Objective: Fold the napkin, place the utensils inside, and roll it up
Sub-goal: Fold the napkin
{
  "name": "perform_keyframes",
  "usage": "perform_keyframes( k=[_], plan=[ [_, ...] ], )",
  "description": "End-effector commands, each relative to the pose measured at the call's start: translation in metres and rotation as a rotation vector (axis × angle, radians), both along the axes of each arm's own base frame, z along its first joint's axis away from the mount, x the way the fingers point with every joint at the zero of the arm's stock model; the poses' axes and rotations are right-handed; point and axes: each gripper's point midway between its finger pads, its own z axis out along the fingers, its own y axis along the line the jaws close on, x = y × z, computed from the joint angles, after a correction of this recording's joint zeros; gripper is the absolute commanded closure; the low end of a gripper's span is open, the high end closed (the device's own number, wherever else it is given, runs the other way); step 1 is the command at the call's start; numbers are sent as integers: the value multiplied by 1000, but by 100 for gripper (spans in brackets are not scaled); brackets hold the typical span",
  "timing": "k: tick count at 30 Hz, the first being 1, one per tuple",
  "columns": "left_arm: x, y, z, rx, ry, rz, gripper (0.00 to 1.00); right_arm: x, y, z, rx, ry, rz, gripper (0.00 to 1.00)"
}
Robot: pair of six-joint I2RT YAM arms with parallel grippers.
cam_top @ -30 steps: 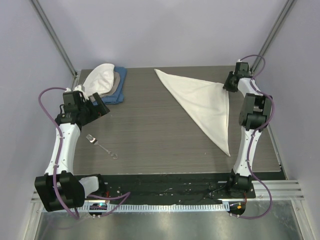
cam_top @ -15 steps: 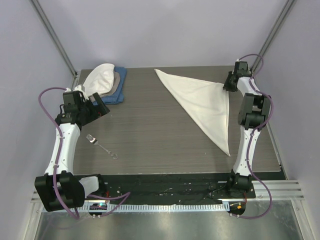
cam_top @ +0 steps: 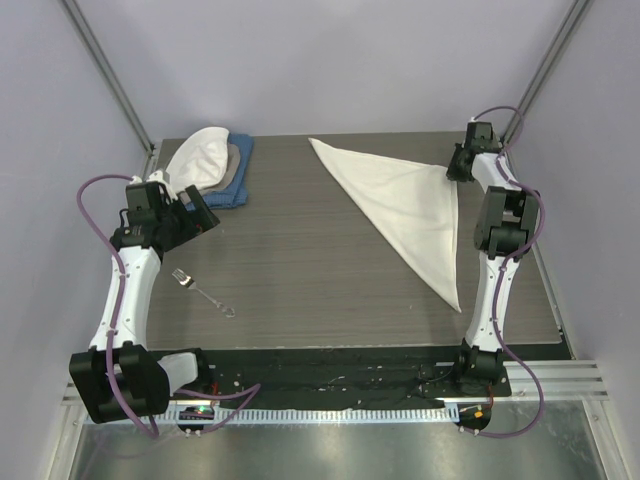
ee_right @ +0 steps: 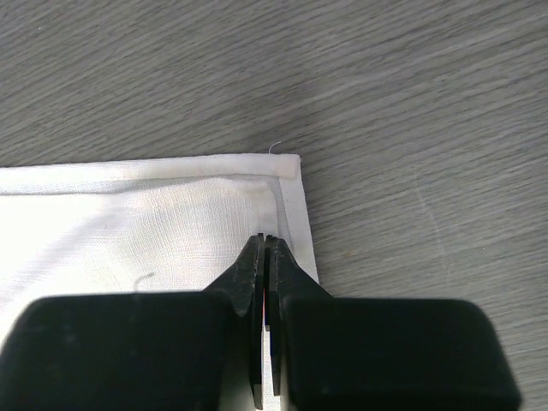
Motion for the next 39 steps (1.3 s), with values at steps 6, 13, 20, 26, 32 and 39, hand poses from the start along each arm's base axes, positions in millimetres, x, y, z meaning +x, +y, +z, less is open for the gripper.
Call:
perform_keyframes(
  k=[6,13,20,26,32,39],
  plan=[
    [5,1,9,4,-42,-2,0,7,-3,48,-44,-88,-13,99],
    [5,0,10,0,-48,-5,0,9,-6,81,-60,-149,-32,99],
    [4,0,12,0,-53,-6,0,6,-13,76,-85,-127,-51,99],
    [4,-1,13,-2,-56,-9,0,4,-17,64,-105,-88,-63,99],
    [4,-1,12,-2,-53,-9,0,4,-22,57,-125,-68,-74,99],
    [4,0,11,0,-51,-5,0,3,-32,48,-160,-35,-112,99]
  ],
)
